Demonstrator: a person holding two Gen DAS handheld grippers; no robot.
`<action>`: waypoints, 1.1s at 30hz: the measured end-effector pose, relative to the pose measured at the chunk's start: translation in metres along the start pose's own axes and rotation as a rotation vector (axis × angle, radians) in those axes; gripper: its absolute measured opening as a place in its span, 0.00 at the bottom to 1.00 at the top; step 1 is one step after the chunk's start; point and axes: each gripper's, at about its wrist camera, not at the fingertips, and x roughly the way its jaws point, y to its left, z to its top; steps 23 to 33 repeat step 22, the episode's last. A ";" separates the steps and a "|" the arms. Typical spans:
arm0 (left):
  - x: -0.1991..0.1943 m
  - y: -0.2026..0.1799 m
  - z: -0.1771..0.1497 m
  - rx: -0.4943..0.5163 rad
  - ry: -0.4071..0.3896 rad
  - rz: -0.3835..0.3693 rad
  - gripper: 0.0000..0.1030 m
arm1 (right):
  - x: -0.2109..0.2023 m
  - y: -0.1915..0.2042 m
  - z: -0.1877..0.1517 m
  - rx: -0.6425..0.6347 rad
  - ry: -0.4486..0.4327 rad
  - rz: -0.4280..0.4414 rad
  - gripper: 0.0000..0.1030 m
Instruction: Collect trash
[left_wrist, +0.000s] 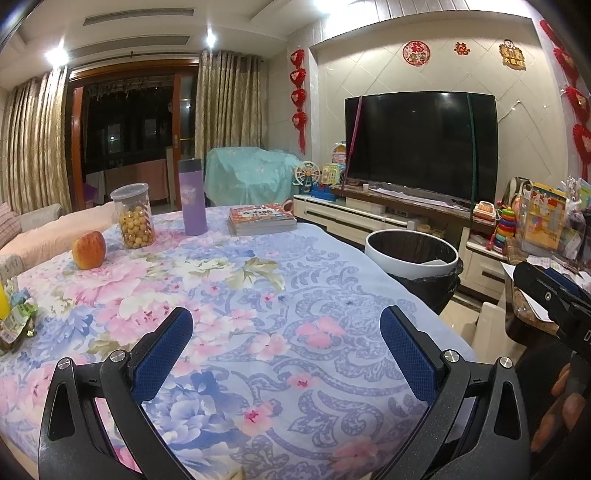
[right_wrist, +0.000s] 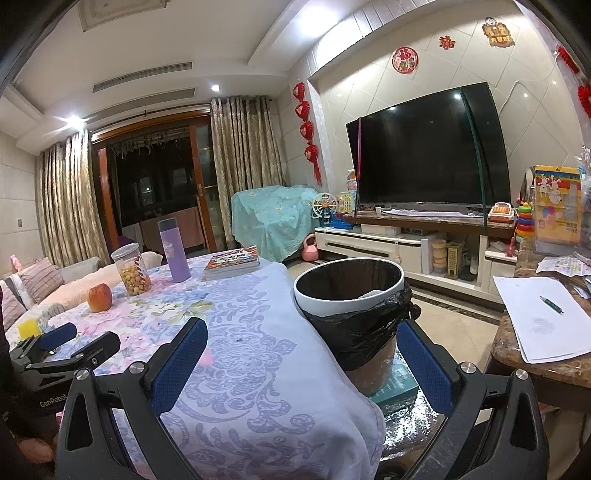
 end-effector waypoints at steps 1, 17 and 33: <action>0.000 0.000 0.000 0.001 0.001 0.000 1.00 | 0.000 0.000 0.000 0.001 -0.001 0.001 1.00; 0.006 0.002 0.002 -0.006 0.011 -0.014 1.00 | 0.003 0.000 -0.002 0.006 0.014 0.007 1.00; 0.007 0.005 0.002 -0.020 0.020 -0.021 1.00 | 0.008 -0.002 -0.002 0.010 0.027 0.006 1.00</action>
